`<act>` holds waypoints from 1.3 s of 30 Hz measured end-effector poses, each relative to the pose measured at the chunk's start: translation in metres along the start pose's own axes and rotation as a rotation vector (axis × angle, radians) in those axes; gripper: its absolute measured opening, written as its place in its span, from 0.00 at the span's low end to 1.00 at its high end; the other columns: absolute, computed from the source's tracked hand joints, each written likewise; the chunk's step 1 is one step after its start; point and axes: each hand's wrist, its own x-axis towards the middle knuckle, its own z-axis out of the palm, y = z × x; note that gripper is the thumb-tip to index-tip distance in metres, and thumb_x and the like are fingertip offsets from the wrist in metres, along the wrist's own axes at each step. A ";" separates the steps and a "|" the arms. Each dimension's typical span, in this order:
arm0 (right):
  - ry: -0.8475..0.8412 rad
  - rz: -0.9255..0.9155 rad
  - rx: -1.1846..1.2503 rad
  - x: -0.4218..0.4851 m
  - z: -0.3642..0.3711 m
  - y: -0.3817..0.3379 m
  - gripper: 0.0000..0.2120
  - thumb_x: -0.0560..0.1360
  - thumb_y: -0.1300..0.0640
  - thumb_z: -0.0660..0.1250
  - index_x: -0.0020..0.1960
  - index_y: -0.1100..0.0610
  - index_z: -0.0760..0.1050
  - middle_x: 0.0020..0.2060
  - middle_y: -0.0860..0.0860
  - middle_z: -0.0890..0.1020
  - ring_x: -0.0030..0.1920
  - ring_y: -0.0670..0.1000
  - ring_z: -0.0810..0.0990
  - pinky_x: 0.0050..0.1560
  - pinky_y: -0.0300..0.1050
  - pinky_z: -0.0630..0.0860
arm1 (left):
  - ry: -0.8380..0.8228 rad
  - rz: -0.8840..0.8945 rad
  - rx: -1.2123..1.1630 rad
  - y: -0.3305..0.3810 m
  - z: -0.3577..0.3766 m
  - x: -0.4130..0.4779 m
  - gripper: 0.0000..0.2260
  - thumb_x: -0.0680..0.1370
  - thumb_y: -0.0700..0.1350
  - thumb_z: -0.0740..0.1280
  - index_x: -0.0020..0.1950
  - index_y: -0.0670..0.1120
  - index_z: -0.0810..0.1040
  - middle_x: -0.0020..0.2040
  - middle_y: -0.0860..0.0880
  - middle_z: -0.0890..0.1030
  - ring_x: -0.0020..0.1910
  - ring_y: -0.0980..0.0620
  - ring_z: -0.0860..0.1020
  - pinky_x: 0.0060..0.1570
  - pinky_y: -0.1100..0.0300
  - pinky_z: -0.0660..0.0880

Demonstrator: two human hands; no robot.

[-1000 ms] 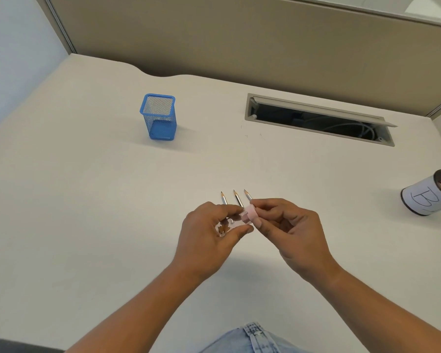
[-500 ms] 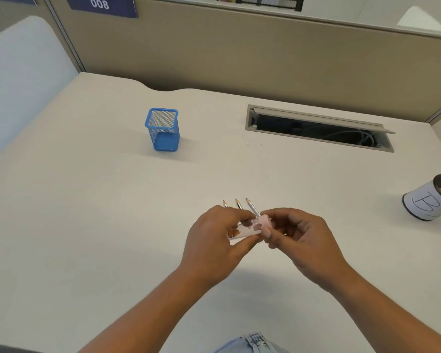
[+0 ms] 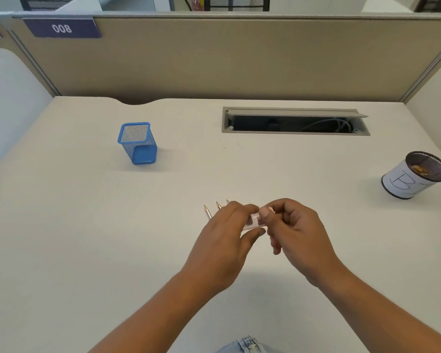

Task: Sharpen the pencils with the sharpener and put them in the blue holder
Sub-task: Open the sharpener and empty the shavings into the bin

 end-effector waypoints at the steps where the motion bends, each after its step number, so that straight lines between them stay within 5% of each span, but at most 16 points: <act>1: 0.008 0.001 0.004 0.000 -0.003 -0.001 0.20 0.69 0.39 0.69 0.44 0.57 0.80 0.28 0.55 0.80 0.24 0.47 0.74 0.27 0.38 0.73 | -0.008 -0.014 -0.012 0.001 0.002 0.001 0.11 0.81 0.48 0.64 0.62 0.48 0.75 0.51 0.53 0.76 0.47 0.61 0.70 0.47 0.62 0.73; 5: 0.017 -0.007 -0.028 0.002 -0.011 -0.003 0.18 0.70 0.39 0.69 0.40 0.55 0.80 0.24 0.51 0.80 0.21 0.47 0.72 0.24 0.37 0.71 | -0.016 -0.062 -0.094 0.005 0.011 0.004 0.12 0.80 0.52 0.63 0.61 0.51 0.75 0.49 0.54 0.76 0.47 0.65 0.72 0.45 0.75 0.68; 10: -0.001 -0.078 -0.093 -0.001 -0.027 -0.003 0.15 0.74 0.42 0.69 0.39 0.52 0.84 0.30 0.61 0.81 0.24 0.46 0.72 0.26 0.36 0.71 | -0.012 -0.103 -0.198 0.011 0.021 0.009 0.09 0.78 0.54 0.64 0.55 0.53 0.78 0.41 0.57 0.75 0.41 0.58 0.74 0.39 0.69 0.69; 14: 0.008 -0.115 -0.140 -0.005 -0.037 -0.002 0.13 0.76 0.45 0.70 0.39 0.52 0.84 0.27 0.56 0.78 0.25 0.45 0.72 0.27 0.36 0.71 | -0.037 -0.129 -0.306 0.019 0.027 0.012 0.08 0.77 0.53 0.66 0.54 0.53 0.80 0.42 0.56 0.79 0.43 0.56 0.77 0.40 0.67 0.72; 19: 0.040 -0.175 -0.152 -0.012 -0.045 -0.004 0.14 0.76 0.44 0.69 0.41 0.53 0.84 0.26 0.57 0.76 0.27 0.57 0.72 0.26 0.44 0.70 | -0.065 -0.126 -0.352 0.026 0.032 0.013 0.09 0.78 0.51 0.67 0.56 0.50 0.80 0.43 0.56 0.80 0.42 0.57 0.77 0.40 0.70 0.72; 25: 0.091 -0.290 -0.149 -0.019 -0.046 -0.004 0.13 0.77 0.44 0.67 0.41 0.51 0.83 0.27 0.54 0.77 0.26 0.55 0.72 0.24 0.49 0.71 | -0.130 -0.066 -0.412 0.030 0.027 0.018 0.06 0.79 0.51 0.66 0.52 0.52 0.79 0.37 0.55 0.77 0.33 0.58 0.71 0.34 0.69 0.69; 29: 0.155 -0.307 -0.313 -0.011 -0.042 -0.004 0.17 0.78 0.45 0.62 0.36 0.52 0.78 0.28 0.47 0.81 0.28 0.50 0.78 0.28 0.44 0.74 | -0.117 -0.058 -0.283 0.034 0.029 0.015 0.10 0.79 0.55 0.64 0.55 0.52 0.78 0.39 0.56 0.78 0.38 0.57 0.75 0.37 0.64 0.72; 32: 0.095 -0.268 -0.622 -0.001 -0.038 -0.009 0.25 0.77 0.40 0.53 0.30 0.54 0.71 0.24 0.50 0.75 0.28 0.52 0.75 0.29 0.51 0.72 | -0.037 -0.023 -0.113 0.039 0.030 0.007 0.07 0.79 0.53 0.61 0.55 0.54 0.71 0.39 0.61 0.71 0.38 0.60 0.70 0.37 0.66 0.69; 35: 0.046 -0.365 -0.642 0.002 -0.034 -0.015 0.23 0.77 0.42 0.54 0.26 0.48 0.66 0.21 0.45 0.71 0.26 0.48 0.71 0.26 0.42 0.66 | -0.037 -0.004 0.083 0.041 0.026 0.004 0.10 0.76 0.55 0.64 0.52 0.56 0.66 0.41 0.59 0.75 0.37 0.57 0.72 0.33 0.62 0.71; 39: 0.004 -0.525 -0.672 0.000 -0.027 -0.017 0.22 0.77 0.50 0.56 0.27 0.59 0.68 0.22 0.51 0.70 0.25 0.54 0.69 0.25 0.51 0.66 | -0.031 -0.117 0.022 0.045 0.023 0.010 0.10 0.69 0.57 0.62 0.46 0.55 0.75 0.36 0.56 0.83 0.32 0.58 0.74 0.30 0.65 0.68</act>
